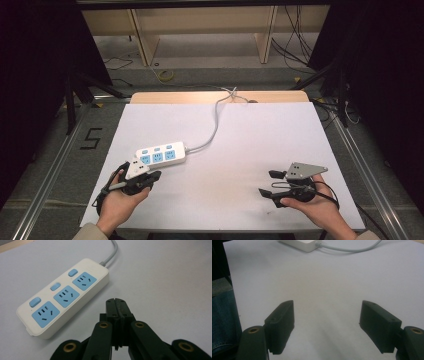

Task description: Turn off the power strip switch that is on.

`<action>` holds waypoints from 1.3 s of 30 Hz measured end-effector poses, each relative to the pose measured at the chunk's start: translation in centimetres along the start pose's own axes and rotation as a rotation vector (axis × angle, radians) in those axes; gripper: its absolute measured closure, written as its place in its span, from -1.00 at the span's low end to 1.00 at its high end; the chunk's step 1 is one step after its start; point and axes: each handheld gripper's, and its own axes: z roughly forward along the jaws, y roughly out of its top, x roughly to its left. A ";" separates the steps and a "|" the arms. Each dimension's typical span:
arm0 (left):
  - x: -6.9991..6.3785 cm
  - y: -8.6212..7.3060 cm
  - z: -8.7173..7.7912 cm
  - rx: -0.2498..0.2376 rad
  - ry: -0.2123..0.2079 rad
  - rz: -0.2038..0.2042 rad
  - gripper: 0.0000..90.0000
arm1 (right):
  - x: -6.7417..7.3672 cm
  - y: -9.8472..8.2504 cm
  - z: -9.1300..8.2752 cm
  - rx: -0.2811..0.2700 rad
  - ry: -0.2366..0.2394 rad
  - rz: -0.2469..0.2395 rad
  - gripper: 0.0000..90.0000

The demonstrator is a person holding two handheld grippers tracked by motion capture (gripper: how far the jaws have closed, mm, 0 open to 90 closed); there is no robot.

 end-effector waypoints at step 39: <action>2.5 1.4 2.2 0.061 0.054 -0.039 1.00 | -0.1 0.0 0.1 0.003 -0.002 -0.003 -0.37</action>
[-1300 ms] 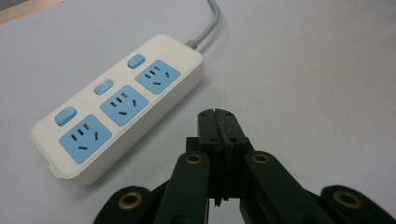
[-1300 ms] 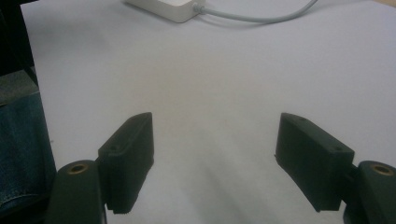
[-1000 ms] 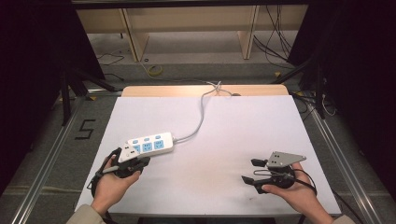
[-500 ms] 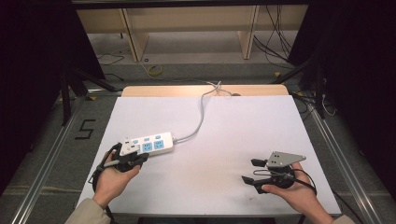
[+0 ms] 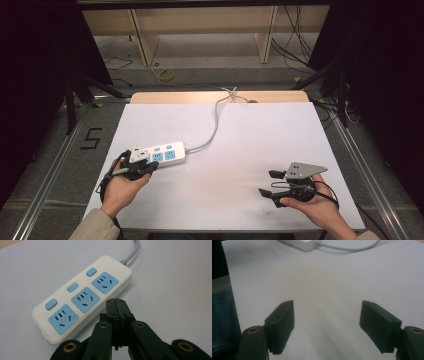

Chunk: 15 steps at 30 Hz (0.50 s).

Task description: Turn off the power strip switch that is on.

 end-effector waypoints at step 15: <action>0.7 0.4 0.5 0.010 0.015 -0.011 1.00 | 0.0 0.0 0.0 0.003 0.000 0.000 -0.37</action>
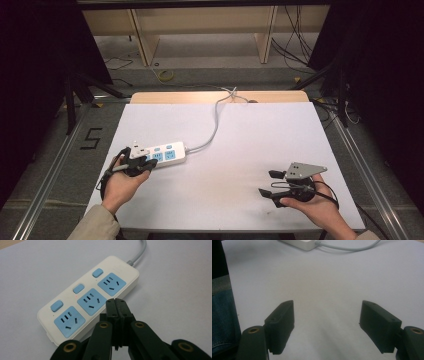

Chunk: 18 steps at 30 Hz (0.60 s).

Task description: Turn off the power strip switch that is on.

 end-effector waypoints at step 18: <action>1.0 0.6 0.4 0.007 0.025 -0.006 1.00 | 0.0 0.0 0.1 0.000 -0.002 0.000 -0.37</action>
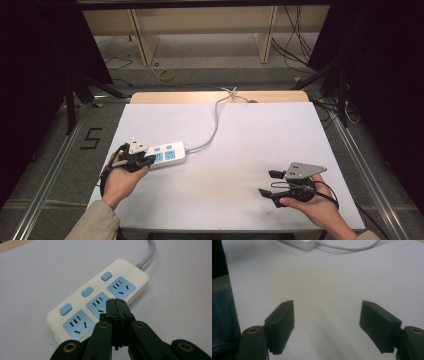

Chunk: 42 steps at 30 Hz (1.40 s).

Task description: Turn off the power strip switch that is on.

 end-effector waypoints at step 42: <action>1.9 1.9 2.3 0.055 0.036 -0.013 1.00 | 0.0 0.0 0.0 0.003 0.000 -0.001 -0.37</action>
